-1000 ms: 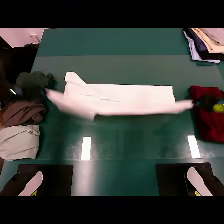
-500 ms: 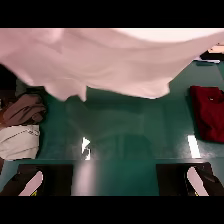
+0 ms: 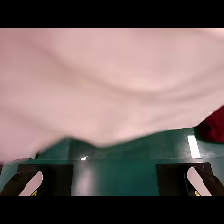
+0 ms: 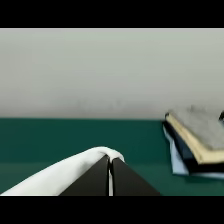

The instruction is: Fold the shirts.

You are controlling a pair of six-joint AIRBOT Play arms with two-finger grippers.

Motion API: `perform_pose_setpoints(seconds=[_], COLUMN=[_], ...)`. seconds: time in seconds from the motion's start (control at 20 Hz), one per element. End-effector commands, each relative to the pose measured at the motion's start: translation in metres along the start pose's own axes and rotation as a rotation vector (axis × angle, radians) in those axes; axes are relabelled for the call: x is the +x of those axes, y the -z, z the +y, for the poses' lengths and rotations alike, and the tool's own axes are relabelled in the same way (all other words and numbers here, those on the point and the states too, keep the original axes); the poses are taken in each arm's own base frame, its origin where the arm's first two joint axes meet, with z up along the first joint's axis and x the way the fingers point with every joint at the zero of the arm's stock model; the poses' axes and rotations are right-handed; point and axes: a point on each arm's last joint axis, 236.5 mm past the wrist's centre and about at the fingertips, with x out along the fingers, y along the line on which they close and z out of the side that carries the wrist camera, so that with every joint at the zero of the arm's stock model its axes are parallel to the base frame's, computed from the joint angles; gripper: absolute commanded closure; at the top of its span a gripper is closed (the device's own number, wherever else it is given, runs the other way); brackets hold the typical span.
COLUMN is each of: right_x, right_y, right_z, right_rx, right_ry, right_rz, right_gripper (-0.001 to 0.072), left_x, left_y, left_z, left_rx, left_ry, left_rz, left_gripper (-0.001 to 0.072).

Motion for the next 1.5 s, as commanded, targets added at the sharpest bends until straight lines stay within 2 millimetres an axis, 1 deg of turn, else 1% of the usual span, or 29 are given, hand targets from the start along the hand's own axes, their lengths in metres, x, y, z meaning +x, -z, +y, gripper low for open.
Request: perform_pose_setpoints(seconds=[0.0,0.05,0.15,0.25,0.3,0.35,0.45,0.55,0.65,0.75,0.8,0.85,0.95,1.0,1.1,1.2,1.25,1.35,1.4,1.45], right_x=[0.054,0.074,0.106,0.134,0.145,0.159,0.190,0.228,0.267,0.303,0.317,0.331,0.352,0.358,0.360,0.354,0.349,0.334,0.324,0.315], right_y=[0.087,0.126,0.198,0.258,0.285,0.310,0.350,0.376,0.390,0.396,0.398,0.398,0.395,0.395,0.399,0.406,0.410,0.420,0.426,0.431], right_z=[-0.034,-0.045,-0.061,-0.069,-0.075,-0.079,-0.079,-0.071,-0.067,-0.059,-0.054,-0.049,-0.038,-0.038,-0.044,-0.040,-0.035,-0.027,-0.024,-0.027], right_rx=[0.150,0.200,0.293,0.342,0.340,0.321,0.293,0.280,0.268,0.250,0.240,0.230,0.211,0.193,0.117,0.085,0.076,0.052,0.045,0.033], right_ry=[0.029,0.026,0.015,0.010,0.030,0.045,0.050,0.033,0.025,0.012,0.004,-0.004,-0.020,-0.005,0.046,0.044,0.035,0.016,0.011,0.022], right_rz=[0.381,0.526,0.784,0.978,1.055,1.115,1.172,1.150,1.089,1.021,0.991,0.960,0.903,0.891,0.901,0.938,0.969,1.042,1.092,1.135], right_gripper=[0.0702,0.0702,0.0703,0.0702,0.0702,0.0703,0.0702,0.0702,0.0702,0.0703,0.0702,0.0702,0.0702,0.0702,0.0702,0.0702,0.0702,0.0703,0.0702,0.0702], left_x=[0.046,0.059,0.070,0.074,0.077,0.083,0.101,0.124,0.146,0.161,0.167,0.171,0.177,0.180,0.184,0.183,0.177,0.155,0.138,0.121], left_y=[0.124,0.183,0.294,0.381,0.413,0.440,0.477,0.500,0.520,0.539,0.546,0.551,0.556,0.556,0.551,0.549,0.552,0.568,0.577,0.585], left_z=[0.063,0.079,0.104,0.122,0.129,0.137,0.150,0.161,0.176,0.200,0.212,0.220,0.234,0.237,0.239,0.238,0.236,0.222,0.212,0.204], left_rx=[-0.170,-0.254,-0.399,-0.498,-0.522,-0.528,-0.562,-0.595,-0.638,-0.637,-0.642,-0.644,-0.628,-0.600,-0.554,-0.517,-0.491,-0.451,-0.441,-0.432], left_ry=[-0.083,-0.086,-0.095,-0.099,-0.096,-0.087,-0.072,-0.053,-0.075,-0.138,-0.173,-0.199,-0.233,-0.226,-0.209,-0.191,-0.177,-0.125,-0.088,-0.057], left_rz=[0.353,0.499,0.761,0.935,0.980,1.007,1.014,0.972,0.911,0.860,0.835,0.815,0.784,0.780,0.774,0.792,0.831,0.965,1.051,1.134], left_gripper=[0.0685,0.0685,0.0685,0.0685,0.0684,0.0685,0.0684,0.0684,0.0684,0.0684,0.0684,0.0684,0.0684,0.0684,0.0684,0.0684,0.0684,0.0684,0.0684,0.0684])
